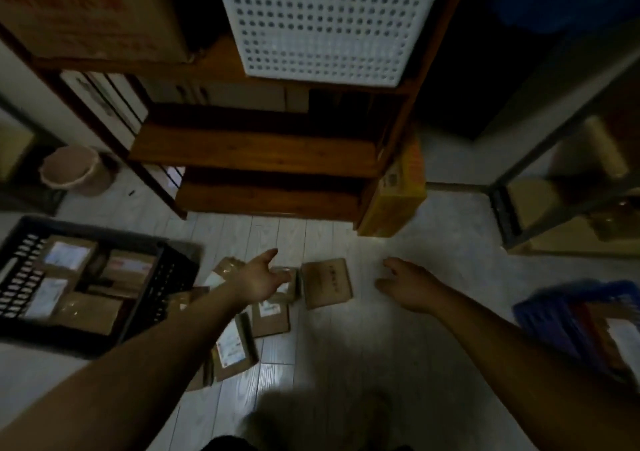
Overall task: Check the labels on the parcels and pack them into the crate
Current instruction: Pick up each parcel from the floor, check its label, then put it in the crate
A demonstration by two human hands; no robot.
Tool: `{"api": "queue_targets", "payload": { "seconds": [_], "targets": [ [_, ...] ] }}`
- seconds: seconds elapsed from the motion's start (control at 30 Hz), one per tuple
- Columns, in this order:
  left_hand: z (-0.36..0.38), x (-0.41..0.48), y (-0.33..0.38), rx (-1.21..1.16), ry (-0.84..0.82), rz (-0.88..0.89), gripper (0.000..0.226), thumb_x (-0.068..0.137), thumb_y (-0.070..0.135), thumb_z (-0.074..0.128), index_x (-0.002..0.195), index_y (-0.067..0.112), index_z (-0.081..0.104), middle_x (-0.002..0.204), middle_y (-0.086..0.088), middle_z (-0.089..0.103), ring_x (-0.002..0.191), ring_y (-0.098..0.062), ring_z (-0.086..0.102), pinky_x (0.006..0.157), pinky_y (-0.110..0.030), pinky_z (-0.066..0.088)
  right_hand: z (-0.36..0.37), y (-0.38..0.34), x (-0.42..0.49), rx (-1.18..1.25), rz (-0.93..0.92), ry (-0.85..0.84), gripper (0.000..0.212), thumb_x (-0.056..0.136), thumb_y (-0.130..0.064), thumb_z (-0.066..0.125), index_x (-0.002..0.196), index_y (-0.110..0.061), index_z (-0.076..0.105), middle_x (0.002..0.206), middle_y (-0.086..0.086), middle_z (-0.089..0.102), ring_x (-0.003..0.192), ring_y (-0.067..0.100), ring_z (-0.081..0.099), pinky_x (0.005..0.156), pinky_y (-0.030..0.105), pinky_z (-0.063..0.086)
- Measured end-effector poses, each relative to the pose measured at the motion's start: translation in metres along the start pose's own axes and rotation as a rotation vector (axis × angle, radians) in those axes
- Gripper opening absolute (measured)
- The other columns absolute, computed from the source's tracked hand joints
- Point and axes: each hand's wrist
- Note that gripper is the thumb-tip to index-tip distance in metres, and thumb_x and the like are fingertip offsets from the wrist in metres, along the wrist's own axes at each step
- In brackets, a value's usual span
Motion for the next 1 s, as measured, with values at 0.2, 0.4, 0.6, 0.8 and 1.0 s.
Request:
{"api": "queue_targets", "payload": {
  "seconds": [0.2, 0.4, 0.6, 0.8, 1.0],
  "targets": [
    [0.108, 0.123, -0.076, -0.024, -0.067, 0.025, 0.048, 0.088, 0.021, 0.062, 0.131, 0.013, 0.043, 0.12, -0.007, 0.059, 0.092, -0.011, 0.058, 0.071, -0.01, 0.046, 0.091, 0.076, 0.156, 0.048, -0.001, 0.026, 0.07, 0.093, -0.039, 0.053, 0.15, -0.018, 0.019, 0.153, 0.008, 0.029, 0.131, 0.026, 0.041, 0.088, 0.028, 0.037],
    [0.211, 0.269, -0.162, -0.178, 0.007, 0.013, 0.041, 0.085, 0.02, 0.066, 0.12, 0.023, 0.044, 0.098, 0.005, 0.049, 0.065, 0.002, 0.042, 0.044, -0.001, 0.039, 0.212, 0.135, 0.315, 0.042, -0.017, 0.079, 0.057, 0.091, -0.031, 0.056, 0.14, -0.012, 0.035, 0.137, 0.012, 0.049, 0.116, 0.027, 0.053, 0.069, 0.021, 0.038],
    [0.28, 0.344, -0.225, -0.2, -0.045, -0.087, 0.04, 0.084, 0.033, 0.067, 0.11, 0.004, 0.058, 0.107, -0.018, 0.064, 0.095, -0.029, 0.062, 0.08, -0.037, 0.051, 0.285, 0.174, 0.403, 0.173, 0.073, 0.114, 0.077, 0.086, -0.04, 0.061, 0.146, -0.014, 0.02, 0.144, 0.016, 0.037, 0.125, 0.035, 0.043, 0.099, 0.043, 0.041],
    [0.285, 0.339, -0.209, -0.287, -0.031, -0.045, 0.038, 0.092, 0.027, 0.056, 0.123, 0.009, 0.046, 0.107, -0.016, 0.061, 0.091, -0.032, 0.06, 0.06, -0.032, 0.049, 0.288, 0.166, 0.398, 0.293, 0.06, 0.17, 0.053, 0.085, -0.017, 0.059, 0.132, -0.011, 0.037, 0.103, 0.008, 0.058, 0.085, 0.021, 0.054, 0.075, 0.032, 0.046],
    [0.235, 0.312, -0.176, -0.572, 0.128, 0.179, 0.046, 0.092, 0.023, 0.056, 0.127, 0.027, 0.026, 0.105, -0.001, 0.056, 0.088, -0.016, 0.06, 0.068, -0.028, 0.052, 0.24, 0.129, 0.363, 0.551, -0.215, 0.352, 0.063, 0.083, -0.02, 0.068, 0.133, -0.02, 0.03, 0.121, 0.001, 0.055, 0.103, 0.018, 0.052, 0.079, 0.029, 0.041]
  ]
}}
Point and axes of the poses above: each hand's wrist, its own x-axis towards the middle knuckle, its own z-axis out of the palm, y = z × x
